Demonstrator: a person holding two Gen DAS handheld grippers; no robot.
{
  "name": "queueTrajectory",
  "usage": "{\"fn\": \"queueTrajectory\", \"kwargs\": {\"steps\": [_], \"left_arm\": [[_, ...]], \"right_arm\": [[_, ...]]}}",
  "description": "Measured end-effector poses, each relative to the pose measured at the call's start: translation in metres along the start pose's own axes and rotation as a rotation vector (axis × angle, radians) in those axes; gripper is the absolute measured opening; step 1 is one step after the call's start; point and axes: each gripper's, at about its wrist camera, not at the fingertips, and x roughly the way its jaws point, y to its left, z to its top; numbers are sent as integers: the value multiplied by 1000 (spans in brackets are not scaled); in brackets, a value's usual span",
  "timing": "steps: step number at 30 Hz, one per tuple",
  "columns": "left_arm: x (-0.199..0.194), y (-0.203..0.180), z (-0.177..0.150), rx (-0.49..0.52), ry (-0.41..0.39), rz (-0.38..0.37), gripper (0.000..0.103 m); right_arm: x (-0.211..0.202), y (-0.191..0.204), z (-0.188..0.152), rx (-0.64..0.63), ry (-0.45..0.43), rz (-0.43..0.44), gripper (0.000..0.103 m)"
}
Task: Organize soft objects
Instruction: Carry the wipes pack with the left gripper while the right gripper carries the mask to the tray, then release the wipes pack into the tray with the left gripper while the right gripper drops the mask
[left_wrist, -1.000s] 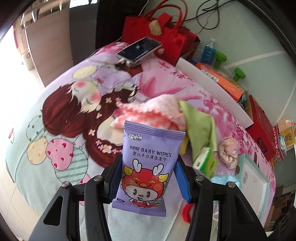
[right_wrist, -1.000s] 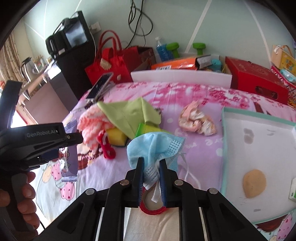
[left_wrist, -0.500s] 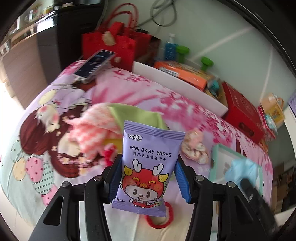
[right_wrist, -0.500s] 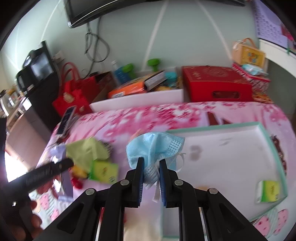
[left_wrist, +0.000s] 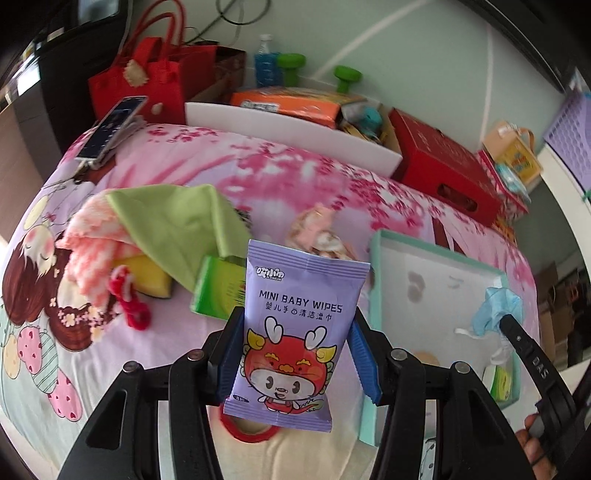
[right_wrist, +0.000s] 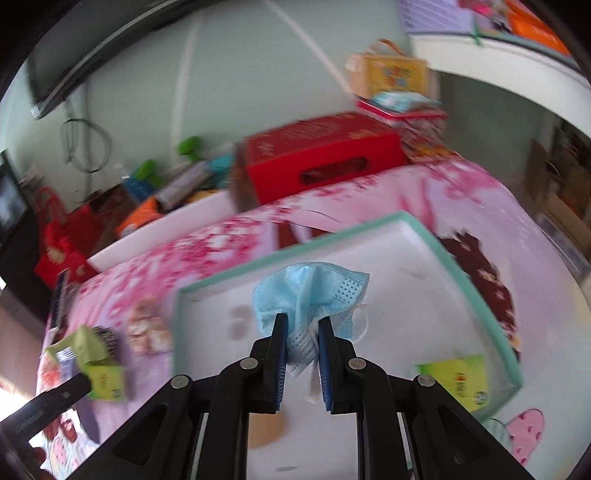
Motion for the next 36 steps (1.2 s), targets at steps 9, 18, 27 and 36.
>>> {"fn": "queueTrajectory", "kwargs": {"steps": [9, 18, 27, 36], "left_arm": [[17, -65, 2, 156, 47, -22, 55], [50, -131, -3, 303, -4, -121, 55], [68, -151, -4, 327, -21, -205, 56], [66, -142, 2, 294, -25, -197, 70]], "right_arm": [[9, -34, 2, 60, 31, -93, 17], [10, -45, 2, 91, 33, -127, 19], [11, -42, 1, 83, 37, -147, 20], [6, -43, 3, 80, 32, -175, 41]]}}
